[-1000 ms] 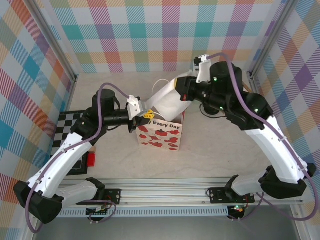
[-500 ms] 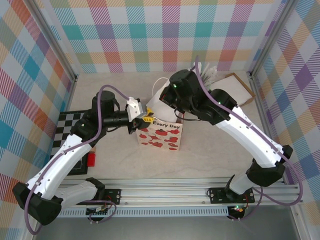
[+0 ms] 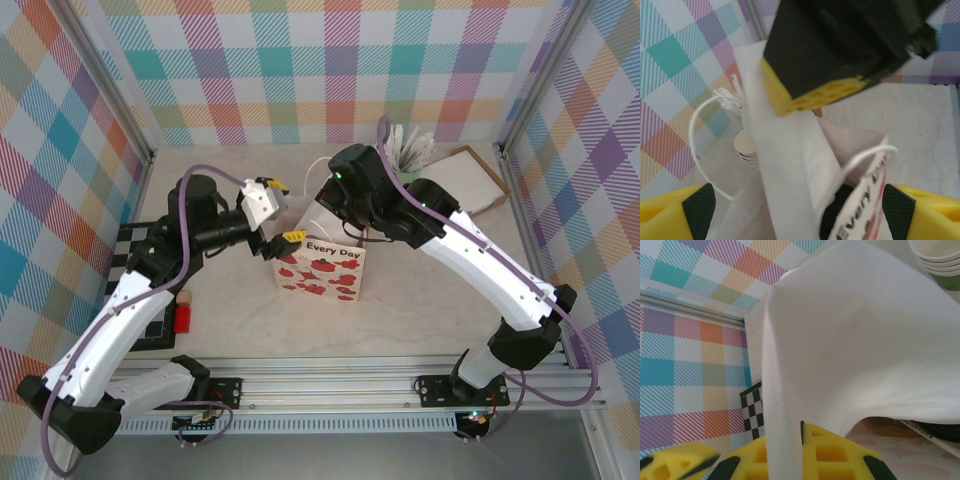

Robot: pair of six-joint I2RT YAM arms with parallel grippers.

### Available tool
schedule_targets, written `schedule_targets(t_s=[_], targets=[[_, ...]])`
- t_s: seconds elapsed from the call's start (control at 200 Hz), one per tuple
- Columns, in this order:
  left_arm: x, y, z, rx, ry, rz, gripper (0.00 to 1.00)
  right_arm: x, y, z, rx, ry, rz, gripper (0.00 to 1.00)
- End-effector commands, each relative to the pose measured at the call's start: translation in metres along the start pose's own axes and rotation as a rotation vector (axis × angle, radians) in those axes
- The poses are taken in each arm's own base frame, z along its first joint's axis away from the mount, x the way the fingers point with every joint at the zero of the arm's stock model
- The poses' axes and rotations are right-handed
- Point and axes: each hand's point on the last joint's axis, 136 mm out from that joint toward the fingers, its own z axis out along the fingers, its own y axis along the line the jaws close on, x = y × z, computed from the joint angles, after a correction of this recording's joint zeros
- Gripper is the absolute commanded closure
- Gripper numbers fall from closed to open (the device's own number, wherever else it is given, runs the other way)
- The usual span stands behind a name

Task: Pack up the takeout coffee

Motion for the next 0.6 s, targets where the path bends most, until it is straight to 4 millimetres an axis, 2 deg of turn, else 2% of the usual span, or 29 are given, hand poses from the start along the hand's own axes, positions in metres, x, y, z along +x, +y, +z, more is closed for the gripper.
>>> schedule_targets(t_s=[0.0, 0.1, 0.21, 0.3, 0.365, 0.485, 0.595], targets=[[-0.002, 0.017, 0.009, -0.034, 0.018, -0.022, 0.13, 0.014, 0.007, 0.016, -0.021, 0.052, -0.027, 1.0], [-0.005, 0.014, 0.012, 0.008, -0.006, -0.023, 0.13, 0.035, -0.004, 0.033, 0.042, 0.145, -0.102, 1.0], [0.0, 0.008, 0.012, 0.063, 0.0, -0.046, 0.13, 0.048, -0.025, 0.05, 0.122, 0.181, -0.151, 1.0], [0.009, 0.008, 0.015, 0.073, 0.027, -0.068, 0.13, 0.055, -0.019, 0.061, 0.075, 0.2, -0.184, 0.99], [0.011, 0.008, 0.013, 0.075, 0.029, -0.073, 0.13, 0.053, -0.011, 0.061, 0.043, 0.191, -0.214, 0.95], [0.01, 0.007, 0.005, 0.062, 0.005, -0.057, 0.11, 0.05, 0.0, 0.058, -0.005, 0.207, -0.275, 0.79], [0.013, 0.008, 0.0, 0.048, 0.012, -0.053, 0.11, 0.051, 0.017, 0.044, -0.123, 0.278, -0.433, 0.54]])
